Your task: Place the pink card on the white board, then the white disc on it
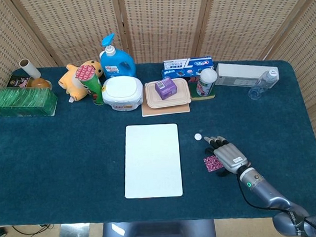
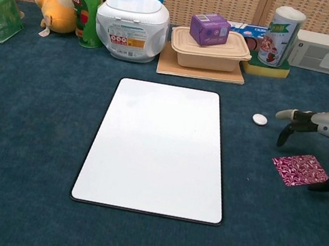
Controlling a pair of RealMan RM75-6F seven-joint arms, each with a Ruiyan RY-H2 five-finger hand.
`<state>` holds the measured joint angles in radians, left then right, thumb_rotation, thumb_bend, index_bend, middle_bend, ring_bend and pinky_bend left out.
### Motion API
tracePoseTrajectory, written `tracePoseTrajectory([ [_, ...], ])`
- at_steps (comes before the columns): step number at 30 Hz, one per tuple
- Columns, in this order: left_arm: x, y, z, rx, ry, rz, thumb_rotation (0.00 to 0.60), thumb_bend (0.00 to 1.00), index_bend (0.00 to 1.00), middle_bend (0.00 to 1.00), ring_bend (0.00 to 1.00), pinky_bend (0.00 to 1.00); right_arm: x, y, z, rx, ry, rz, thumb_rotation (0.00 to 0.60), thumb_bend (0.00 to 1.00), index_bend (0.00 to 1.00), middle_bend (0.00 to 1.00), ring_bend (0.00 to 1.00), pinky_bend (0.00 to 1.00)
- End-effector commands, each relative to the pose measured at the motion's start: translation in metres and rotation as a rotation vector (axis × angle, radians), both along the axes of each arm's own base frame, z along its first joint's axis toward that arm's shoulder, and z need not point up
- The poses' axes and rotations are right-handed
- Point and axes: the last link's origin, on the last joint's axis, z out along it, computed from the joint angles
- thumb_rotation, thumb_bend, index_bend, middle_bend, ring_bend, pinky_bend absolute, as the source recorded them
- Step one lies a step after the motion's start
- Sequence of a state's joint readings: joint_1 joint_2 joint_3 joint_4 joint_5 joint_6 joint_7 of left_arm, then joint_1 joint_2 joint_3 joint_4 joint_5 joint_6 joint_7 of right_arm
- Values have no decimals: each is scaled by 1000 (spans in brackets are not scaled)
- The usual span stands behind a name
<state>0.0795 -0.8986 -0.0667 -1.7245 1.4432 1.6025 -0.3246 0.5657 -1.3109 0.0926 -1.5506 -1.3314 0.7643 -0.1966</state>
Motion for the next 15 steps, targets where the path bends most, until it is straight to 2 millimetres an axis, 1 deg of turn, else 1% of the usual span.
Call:
tracePoseTrajectory([
  [1,0,0,0,2,1,-4,600,0,0,0,0,0,-1,-4,-2,10,-3,-10,600,238,262,2,0,0],
  [5,1,1,-1,1,4,-2,600,0,0,0,0,0,-4,-8,-4,12,10,-12,600,237,263,1,0,0],
  [15,0,2,-1,1,9,4,600,0,0,0,0,0,-10,-9,-8,7,20,-11,600,240,286,2,0,0],
])
